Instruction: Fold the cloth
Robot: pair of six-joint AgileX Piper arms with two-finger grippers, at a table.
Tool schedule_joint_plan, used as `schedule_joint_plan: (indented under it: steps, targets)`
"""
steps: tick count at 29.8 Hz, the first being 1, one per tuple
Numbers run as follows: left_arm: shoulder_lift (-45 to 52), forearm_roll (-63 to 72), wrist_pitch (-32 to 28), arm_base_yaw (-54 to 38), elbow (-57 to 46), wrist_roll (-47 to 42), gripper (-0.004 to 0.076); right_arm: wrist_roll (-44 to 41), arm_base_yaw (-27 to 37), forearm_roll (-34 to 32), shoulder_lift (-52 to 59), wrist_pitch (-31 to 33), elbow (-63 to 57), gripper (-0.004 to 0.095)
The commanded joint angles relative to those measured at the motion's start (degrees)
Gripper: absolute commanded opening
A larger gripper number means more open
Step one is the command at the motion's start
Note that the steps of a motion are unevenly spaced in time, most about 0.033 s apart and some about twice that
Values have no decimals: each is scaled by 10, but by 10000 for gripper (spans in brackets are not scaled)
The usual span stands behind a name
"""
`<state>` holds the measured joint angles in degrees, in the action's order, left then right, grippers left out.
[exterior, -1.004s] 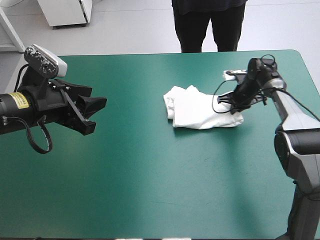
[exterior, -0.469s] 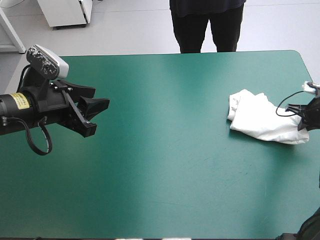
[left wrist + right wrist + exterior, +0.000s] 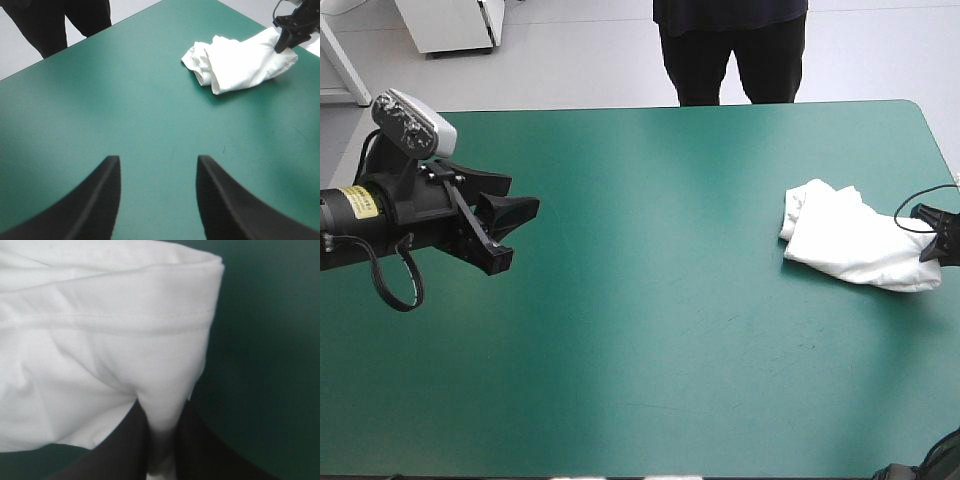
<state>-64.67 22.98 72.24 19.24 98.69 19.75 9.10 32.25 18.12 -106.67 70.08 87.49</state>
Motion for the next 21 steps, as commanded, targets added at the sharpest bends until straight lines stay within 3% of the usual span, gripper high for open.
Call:
schedule_joint_plan:
  steps: [1, 6, 12, 15, 21]
  targets:
    - [9, 19, 15, 0, 13, 1, 354, 24, 36, 63, 43, 15, 11, 190]
    - [9, 19, 15, 0, 13, 1, 354, 60, 83, 154, 52, 15, 11, 256]
    - [10, 19, 15, 0, 13, 1, 354, 63, 95, 179, 56, 15, 11, 443]
    - [16, 19, 15, 0, 13, 1, 354, 69, 95, 214, 59, 15, 11, 471]
    - [42, -5, 15, 0, 13, 1, 354, 131, 94, 380, 102, 15, 11, 471]
